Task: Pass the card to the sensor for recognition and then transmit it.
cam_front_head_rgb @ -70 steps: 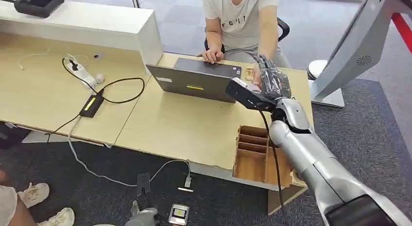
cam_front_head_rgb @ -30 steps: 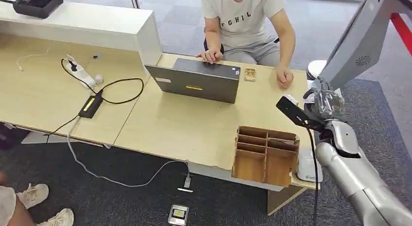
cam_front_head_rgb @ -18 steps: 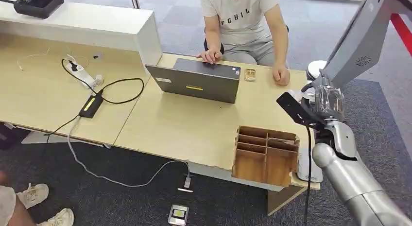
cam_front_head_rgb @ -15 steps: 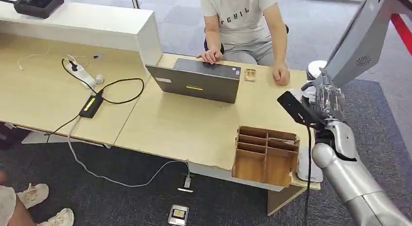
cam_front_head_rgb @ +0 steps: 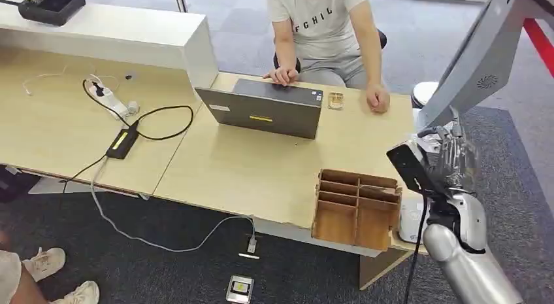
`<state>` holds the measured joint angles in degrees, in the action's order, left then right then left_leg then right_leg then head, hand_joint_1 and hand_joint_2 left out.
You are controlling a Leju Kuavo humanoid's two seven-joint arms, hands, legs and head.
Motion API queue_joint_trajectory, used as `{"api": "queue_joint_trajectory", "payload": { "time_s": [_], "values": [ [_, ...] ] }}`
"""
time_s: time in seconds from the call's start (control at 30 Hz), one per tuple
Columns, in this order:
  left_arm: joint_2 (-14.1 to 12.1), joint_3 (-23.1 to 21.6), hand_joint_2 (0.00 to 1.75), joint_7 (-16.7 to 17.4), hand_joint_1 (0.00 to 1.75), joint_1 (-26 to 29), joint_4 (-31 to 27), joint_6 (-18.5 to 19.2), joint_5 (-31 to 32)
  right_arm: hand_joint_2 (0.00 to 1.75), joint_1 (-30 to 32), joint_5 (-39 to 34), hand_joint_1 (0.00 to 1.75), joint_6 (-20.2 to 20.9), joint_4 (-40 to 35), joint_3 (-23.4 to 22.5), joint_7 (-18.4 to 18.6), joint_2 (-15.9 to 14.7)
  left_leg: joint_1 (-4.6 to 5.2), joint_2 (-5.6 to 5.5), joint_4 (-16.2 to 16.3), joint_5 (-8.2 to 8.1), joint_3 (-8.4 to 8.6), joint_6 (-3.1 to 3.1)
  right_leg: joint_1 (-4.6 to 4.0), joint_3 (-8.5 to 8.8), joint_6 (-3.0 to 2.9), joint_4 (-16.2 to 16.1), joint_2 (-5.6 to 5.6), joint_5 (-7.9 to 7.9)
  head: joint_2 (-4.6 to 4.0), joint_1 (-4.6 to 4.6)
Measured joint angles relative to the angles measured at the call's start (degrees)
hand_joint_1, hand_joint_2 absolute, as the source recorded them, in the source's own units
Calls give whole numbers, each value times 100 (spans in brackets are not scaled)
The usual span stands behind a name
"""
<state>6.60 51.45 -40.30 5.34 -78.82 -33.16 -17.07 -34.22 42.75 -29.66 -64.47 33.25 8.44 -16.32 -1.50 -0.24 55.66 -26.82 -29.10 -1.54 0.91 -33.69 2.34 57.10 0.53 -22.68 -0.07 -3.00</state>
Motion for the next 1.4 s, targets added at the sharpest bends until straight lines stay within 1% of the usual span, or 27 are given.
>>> {"api": "queue_joint_trajectory", "payload": {
  "time_s": [0.07,0.2,0.27,0.3,0.4,0.6,0.7,0.8,1.0,1.2,1.4],
  "values": [
    [75,-60,175,0,0,81,-337,-7,70,175,261,-4,175,-20,-205,-145,13,-68,-3,-2,-1,0,7,0,-3,16,0,-3,-2,-2,0,-2],
    [177,-202,175,2,0,291,-1159,-147,356,175,1075,-17,175,-188,-515,-501,204,-173,-5,-5,-2,-6,9,2,-3,20,3,-3,-5,-8,0,0],
    [190,-336,175,105,0,377,-1520,-240,467,175,1364,9,175,-273,-634,-658,304,-249,0,0,-1,-7,13,2,-1,13,3,-4,0,-8,0,-24],
    [188,-466,175,164,0,449,-1788,-315,564,175,1570,26,175,-319,-740,-790,368,-304,-5,-2,-1,-8,17,4,-6,20,7,-7,-3,-13,0,-17],
    [86,-849,175,339,0,550,-2263,-590,684,175,2006,61,175,-350,-914,-1154,479,-407,3,-5,-3,-9,10,6,4,19,8,-7,-6,-14,0,-22],
    [-122,-1631,175,507,0,579,-2946,-645,922,175,2554,114,175,-402,-1148,-1686,603,-542,3,1,-3,-10,13,7,3,21,7,-7,-2,-11,0,-20],
    [-203,-2038,175,581,0,574,-3164,-645,1112,175,2694,116,175,-396,-1192,-1839,610,-562,3,1,-3,-9,13,7,3,21,7,-7,-2,-10,0,-20],
    [-291,-2421,175,710,0,573,-3337,-645,1169,175,2757,116,175,-378,-1190,-1933,579,-555,3,1,-2,-9,12,7,3,21,7,-7,-2,-10,0,-17],
    [-461,-3157,175,769,0,534,-3470,-645,1161,175,2768,57,175,-275,-1179,-1946,470,-492,3,1,-2,-9,13,7,3,17,7,-7,-1,-10,0,-17],
    [-656,-3959,175,909,0,302,-3459,-645,1128,175,2775,-55,175,-162,-1124,-1856,330,-346,2,0,-3,-9,7,7,3,17,7,-7,-1,-10,0,-17],
    [-839,-4677,175,981,0,23,-3425,-645,929,175,2718,-98,175,78,-987,-1614,153,-138,2,-1,-3,-7,4,6,2,17,7,-6,-2,-10,0,-20]
  ]
}}
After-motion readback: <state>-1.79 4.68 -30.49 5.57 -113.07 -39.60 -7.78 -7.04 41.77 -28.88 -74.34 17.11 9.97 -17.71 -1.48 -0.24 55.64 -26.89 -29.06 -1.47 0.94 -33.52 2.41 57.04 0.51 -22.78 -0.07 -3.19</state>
